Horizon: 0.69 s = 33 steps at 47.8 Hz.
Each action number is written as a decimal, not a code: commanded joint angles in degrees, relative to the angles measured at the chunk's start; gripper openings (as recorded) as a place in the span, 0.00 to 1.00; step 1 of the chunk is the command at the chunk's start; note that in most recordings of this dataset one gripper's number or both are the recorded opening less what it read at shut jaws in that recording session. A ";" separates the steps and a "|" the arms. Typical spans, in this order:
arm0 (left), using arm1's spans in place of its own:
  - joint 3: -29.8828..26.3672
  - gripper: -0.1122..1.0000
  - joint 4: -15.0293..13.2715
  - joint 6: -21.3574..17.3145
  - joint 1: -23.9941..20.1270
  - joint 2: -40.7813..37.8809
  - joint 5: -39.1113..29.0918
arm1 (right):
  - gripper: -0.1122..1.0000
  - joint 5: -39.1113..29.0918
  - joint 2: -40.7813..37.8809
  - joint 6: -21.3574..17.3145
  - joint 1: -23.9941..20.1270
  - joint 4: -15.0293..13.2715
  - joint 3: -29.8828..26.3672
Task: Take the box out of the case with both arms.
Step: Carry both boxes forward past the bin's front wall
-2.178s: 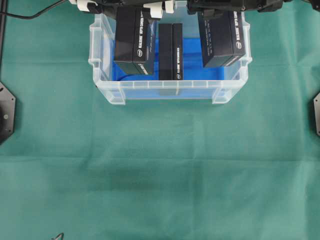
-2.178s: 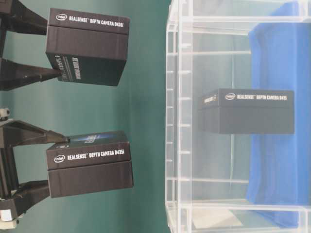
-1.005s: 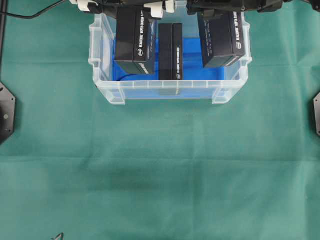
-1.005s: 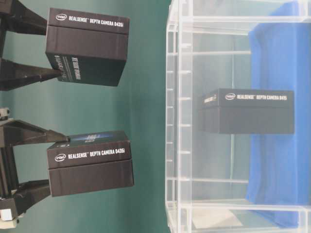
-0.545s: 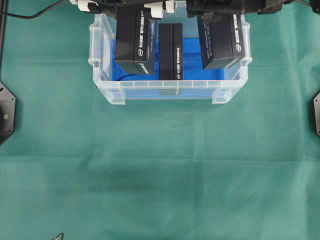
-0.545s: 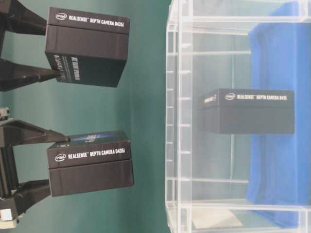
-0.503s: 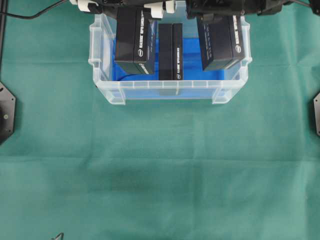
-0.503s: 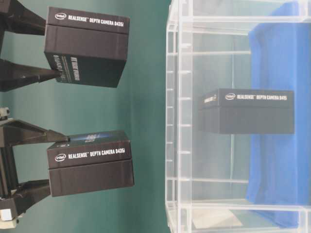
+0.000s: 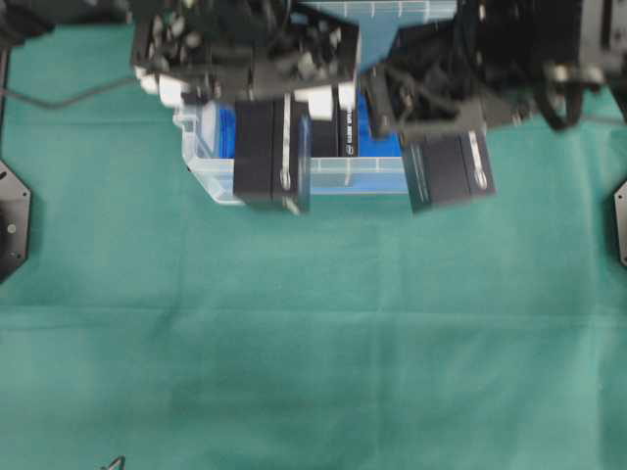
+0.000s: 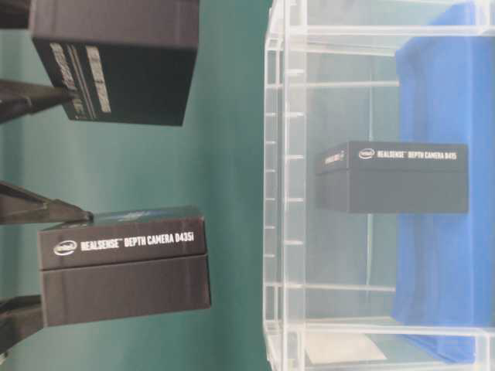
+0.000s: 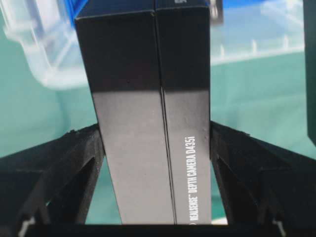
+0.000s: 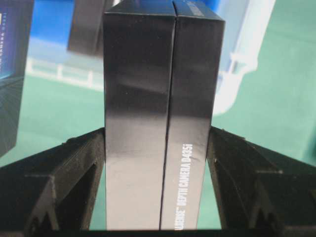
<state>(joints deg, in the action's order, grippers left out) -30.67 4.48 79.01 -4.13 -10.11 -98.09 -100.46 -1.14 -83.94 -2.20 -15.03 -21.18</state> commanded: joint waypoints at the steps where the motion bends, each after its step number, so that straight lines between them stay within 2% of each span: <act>1: -0.70 0.68 0.26 2.29 2.55 2.37 0.18 | 0.70 -0.18 1.32 -2.37 -2.99 -0.44 -1.49; 20: 0.53 0.68 0.35 16.61 14.50 2.29 0.00 | 0.70 -0.35 0.70 -14.77 -15.03 -1.32 -1.49; 26: 0.79 0.68 0.26 19.86 17.31 2.20 0.00 | 0.70 -0.35 0.62 -18.19 -17.75 -1.32 -1.58; 33: 0.88 0.68 0.35 21.53 18.90 2.11 0.00 | 0.70 -0.53 -0.18 -21.01 -19.95 -1.32 -2.20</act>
<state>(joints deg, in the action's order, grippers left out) -29.09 4.57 100.11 14.24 -10.11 -98.17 -100.99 -1.93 -103.89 -21.18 -16.00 -21.53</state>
